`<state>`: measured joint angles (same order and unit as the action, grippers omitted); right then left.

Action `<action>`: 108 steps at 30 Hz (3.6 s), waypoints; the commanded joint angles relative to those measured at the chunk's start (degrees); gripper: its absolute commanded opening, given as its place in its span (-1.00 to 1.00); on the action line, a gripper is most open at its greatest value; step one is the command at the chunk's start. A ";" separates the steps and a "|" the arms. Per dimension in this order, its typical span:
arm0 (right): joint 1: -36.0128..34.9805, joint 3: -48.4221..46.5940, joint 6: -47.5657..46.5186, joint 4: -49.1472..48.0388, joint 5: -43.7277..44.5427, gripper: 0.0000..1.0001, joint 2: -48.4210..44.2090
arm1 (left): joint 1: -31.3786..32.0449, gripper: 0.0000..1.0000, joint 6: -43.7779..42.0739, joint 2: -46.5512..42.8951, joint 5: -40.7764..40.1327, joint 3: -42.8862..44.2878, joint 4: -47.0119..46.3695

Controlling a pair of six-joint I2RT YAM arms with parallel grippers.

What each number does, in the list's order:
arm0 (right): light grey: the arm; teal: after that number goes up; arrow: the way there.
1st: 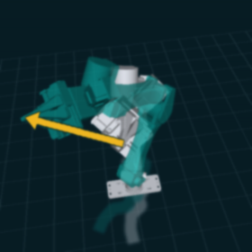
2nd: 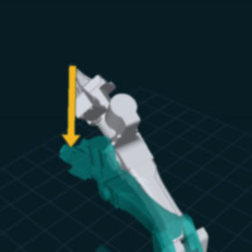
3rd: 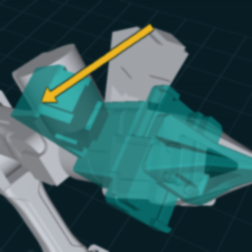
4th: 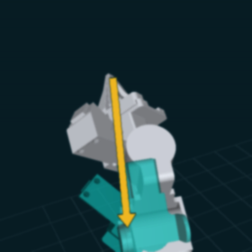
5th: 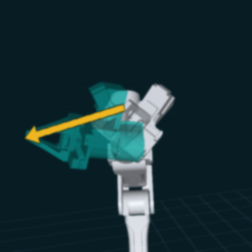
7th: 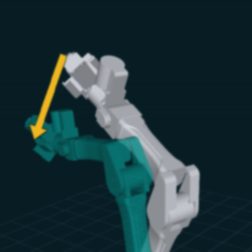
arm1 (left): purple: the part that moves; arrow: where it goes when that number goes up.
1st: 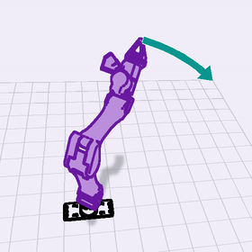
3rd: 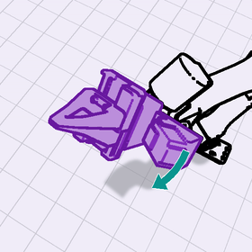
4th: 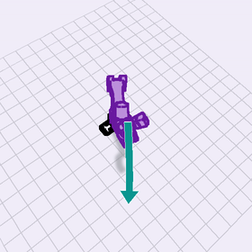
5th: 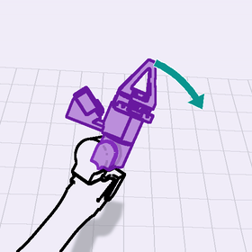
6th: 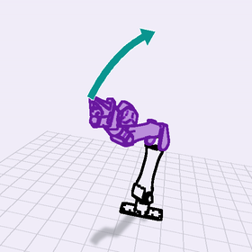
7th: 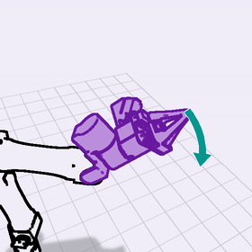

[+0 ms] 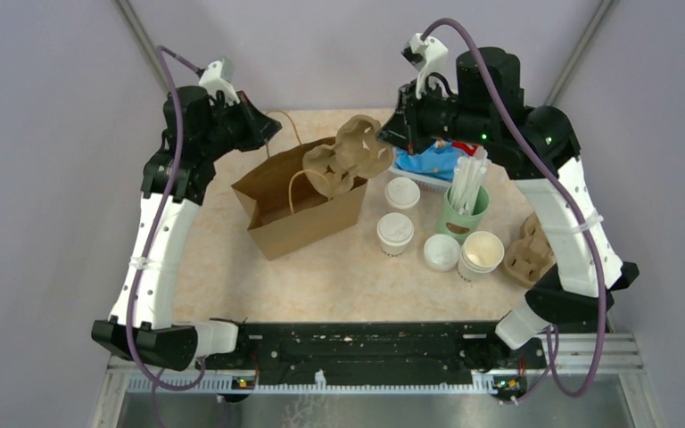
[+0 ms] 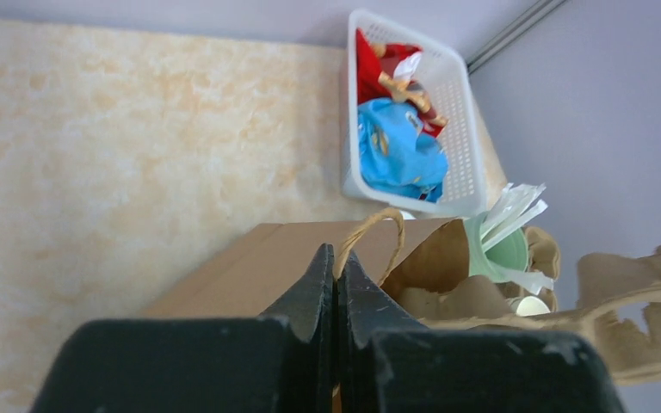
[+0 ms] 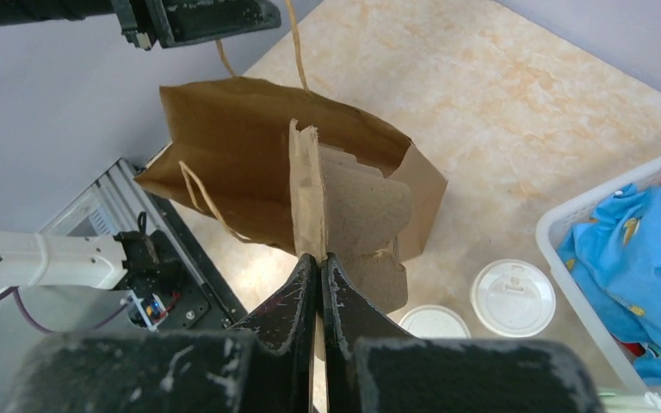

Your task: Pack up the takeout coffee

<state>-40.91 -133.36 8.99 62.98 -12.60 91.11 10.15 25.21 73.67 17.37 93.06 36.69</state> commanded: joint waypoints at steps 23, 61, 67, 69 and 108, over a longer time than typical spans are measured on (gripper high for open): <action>-22.45 14.34 -5.39 -21.50 25.48 -1.00 1.05 | -0.31 -1.00 -0.43 -16.26 9.45 -19.64 -21.54; -4.99 44.67 18.38 -48.70 -12.62 -1.00 -0.19 | -0.31 -1.00 12.90 -16.42 13.20 -24.41 -25.09; -3.34 46.69 16.85 -50.69 -18.64 -1.00 -0.26 | -0.31 -1.00 16.34 -15.09 17.13 -25.15 -28.32; -3.24 47.58 16.02 -51.19 -19.64 -1.00 -0.53 | -0.31 -1.00 16.09 -15.46 20.03 -26.11 -30.55; 5.18 44.15 18.35 -40.50 -27.82 -1.00 -4.77 | -0.49 -1.00 16.06 -20.89 23.53 -30.87 -35.05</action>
<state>-37.45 -86.46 25.34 19.79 -35.73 87.81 10.09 40.01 52.80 40.84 58.96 3.73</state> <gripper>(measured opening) 0.009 0.016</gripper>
